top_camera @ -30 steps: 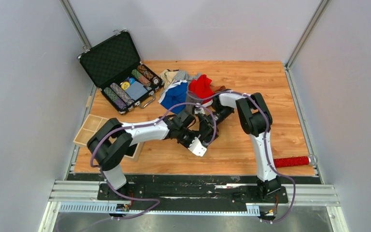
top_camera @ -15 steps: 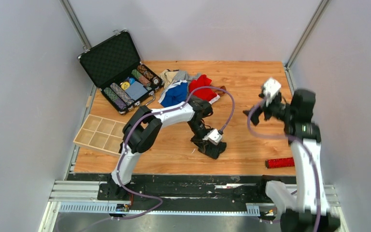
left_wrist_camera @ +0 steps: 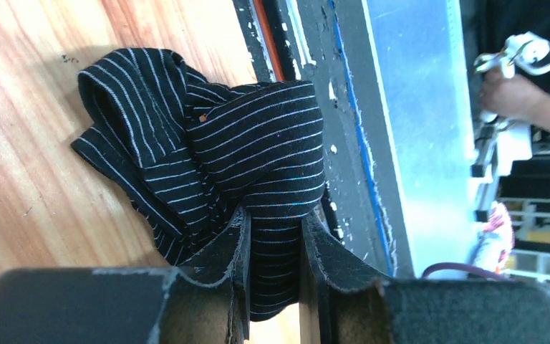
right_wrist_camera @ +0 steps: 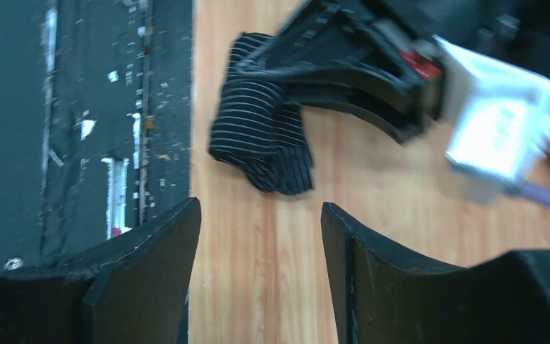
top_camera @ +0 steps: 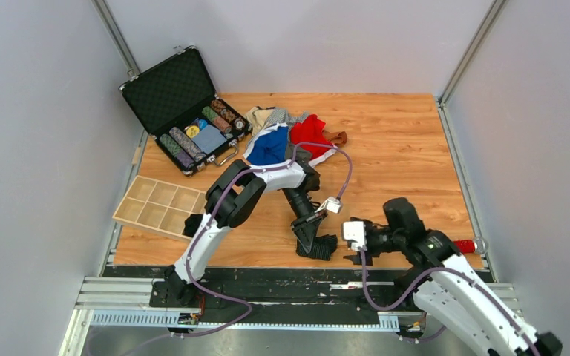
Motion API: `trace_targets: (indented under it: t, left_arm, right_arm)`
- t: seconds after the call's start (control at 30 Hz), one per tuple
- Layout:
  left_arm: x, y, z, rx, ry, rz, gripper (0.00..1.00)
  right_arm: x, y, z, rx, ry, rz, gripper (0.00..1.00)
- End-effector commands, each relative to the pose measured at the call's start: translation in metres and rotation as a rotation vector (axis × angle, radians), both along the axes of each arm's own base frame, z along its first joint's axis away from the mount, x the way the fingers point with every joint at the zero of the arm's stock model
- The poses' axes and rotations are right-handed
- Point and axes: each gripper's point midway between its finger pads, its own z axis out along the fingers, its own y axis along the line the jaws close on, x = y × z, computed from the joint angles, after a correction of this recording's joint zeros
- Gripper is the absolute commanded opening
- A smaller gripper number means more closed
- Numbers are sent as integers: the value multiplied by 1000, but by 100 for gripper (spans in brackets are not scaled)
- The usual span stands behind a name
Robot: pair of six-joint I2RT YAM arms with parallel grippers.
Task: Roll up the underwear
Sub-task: Roll the underwear to the center of the board.
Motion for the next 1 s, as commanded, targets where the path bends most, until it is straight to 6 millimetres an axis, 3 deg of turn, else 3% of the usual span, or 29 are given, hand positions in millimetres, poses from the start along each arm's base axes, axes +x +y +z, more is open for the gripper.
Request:
trace_targets:
  t: [0.0,0.17,0.3,0.77,0.87,0.97]
  left_arm:
    - [6,10,-50,201,-33,34,13]
    - [11,-1,-54,216,-28,103,13]
    - [10,-1,-55,213,-31,124,15]
    - [19,4,-49,165,-27,180,19]
    - [25,4,-47,156,-29,195,20]
    - [31,3,-46,156,-37,216,22]
  right_arm:
    - [2,21,-16,-88,-15,95,65]
    - [2,50,-29,-122,150,71,66]
    - [8,64,-36,-99,161,29,68]
    - [-3,77,-70,-153,237,82,65]
    - [-5,76,-81,-182,257,99,59]
    - [-5,78,-86,-194,269,119,37]
